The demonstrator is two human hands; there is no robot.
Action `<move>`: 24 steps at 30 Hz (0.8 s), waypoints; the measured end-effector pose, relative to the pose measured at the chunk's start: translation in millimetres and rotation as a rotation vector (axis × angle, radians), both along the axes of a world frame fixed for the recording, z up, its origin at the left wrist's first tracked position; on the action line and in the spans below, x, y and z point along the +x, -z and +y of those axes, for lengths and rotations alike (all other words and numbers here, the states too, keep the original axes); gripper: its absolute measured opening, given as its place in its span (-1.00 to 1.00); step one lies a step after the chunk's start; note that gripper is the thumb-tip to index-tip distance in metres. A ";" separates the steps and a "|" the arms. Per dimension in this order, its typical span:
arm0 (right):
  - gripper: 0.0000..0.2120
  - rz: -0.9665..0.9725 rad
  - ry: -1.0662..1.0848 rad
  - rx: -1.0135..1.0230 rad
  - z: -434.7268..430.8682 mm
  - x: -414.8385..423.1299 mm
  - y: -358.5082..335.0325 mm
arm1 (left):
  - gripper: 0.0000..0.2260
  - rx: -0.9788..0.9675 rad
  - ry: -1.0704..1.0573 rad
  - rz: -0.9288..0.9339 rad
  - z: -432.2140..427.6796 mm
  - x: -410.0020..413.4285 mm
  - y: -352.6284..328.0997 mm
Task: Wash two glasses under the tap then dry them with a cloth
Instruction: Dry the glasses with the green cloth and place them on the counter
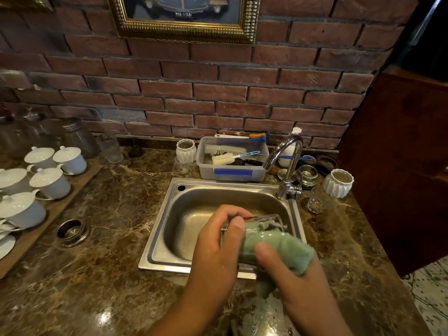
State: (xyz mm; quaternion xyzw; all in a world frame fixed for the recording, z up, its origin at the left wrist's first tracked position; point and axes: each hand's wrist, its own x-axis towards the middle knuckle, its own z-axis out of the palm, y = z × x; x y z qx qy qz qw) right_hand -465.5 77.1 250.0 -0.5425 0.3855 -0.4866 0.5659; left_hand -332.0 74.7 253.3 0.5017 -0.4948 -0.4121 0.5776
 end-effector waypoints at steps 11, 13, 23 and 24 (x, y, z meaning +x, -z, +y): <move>-0.68 0.672 0.006 -0.587 1.3 -7.6 6.9 | -0.78 0.441 -0.031 0.515 -2.8 -2.5 -8.2; -0.83 0.407 0.067 -0.366 11.5 0.8 -7.3 | -0.77 0.196 -0.047 0.362 0.9 -5.9 -9.6; -0.41 -0.562 -0.015 0.564 5.7 2.2 -14.4 | -0.84 -0.647 0.103 -0.613 -3.1 15.8 5.1; -0.52 -0.488 0.020 0.506 4.8 0.7 -14.2 | -0.83 -0.545 0.093 -0.519 -1.5 12.9 5.9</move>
